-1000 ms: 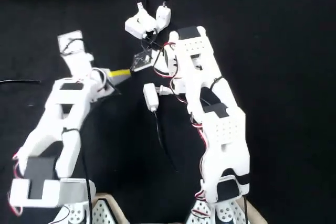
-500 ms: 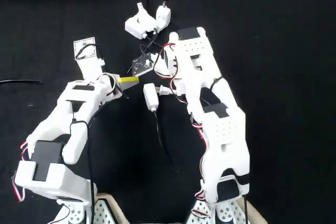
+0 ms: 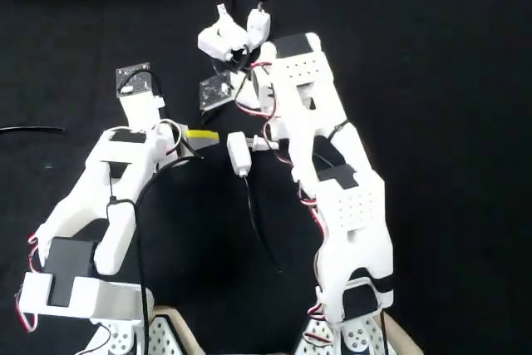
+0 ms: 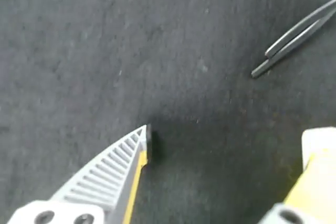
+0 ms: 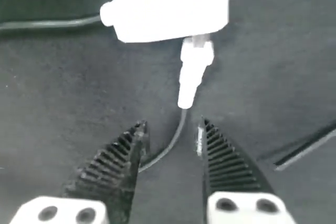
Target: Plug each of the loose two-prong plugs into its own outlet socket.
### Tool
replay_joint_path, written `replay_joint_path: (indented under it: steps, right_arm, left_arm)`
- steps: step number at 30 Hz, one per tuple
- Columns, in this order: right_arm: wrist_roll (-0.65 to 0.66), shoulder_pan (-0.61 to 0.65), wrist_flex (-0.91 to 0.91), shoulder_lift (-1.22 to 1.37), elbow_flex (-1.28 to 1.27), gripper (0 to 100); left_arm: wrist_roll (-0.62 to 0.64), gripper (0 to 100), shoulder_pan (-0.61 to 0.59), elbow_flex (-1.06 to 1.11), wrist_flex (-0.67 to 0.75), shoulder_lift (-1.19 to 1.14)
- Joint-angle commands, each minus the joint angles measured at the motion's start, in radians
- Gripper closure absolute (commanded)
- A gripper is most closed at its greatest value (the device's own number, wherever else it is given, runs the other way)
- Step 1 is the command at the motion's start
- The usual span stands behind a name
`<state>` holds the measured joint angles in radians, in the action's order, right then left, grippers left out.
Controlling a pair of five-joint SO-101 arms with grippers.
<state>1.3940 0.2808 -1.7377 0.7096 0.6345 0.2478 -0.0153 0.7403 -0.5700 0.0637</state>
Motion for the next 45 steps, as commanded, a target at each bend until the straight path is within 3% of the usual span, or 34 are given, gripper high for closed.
replay_joint_path:
  steps: [1,7,18,42,45]
  right_arm:
    - [0.074,0.052,-0.023,-0.061,0.067,85.8]
    - [0.077,0.094,0.006,0.005,0.05,85.8]
    - [0.081,0.034,0.035,0.038,0.051,85.8]
    - [0.077,0.014,0.112,0.13,0.05,86.0]
    - [0.077,0.017,0.112,0.133,0.042,91.6]
  left_arm:
    - [0.0,55,-0.004,-0.012,-0.023,0.043]
    - [-0.002,55,0.001,-0.008,-0.031,0.043]
    - [-0.008,55,0.125,0.015,-0.032,0.043]
    - [-0.003,55,0.099,0.012,-0.029,0.043]
    - [-0.003,55,0.099,0.012,-0.029,0.043]
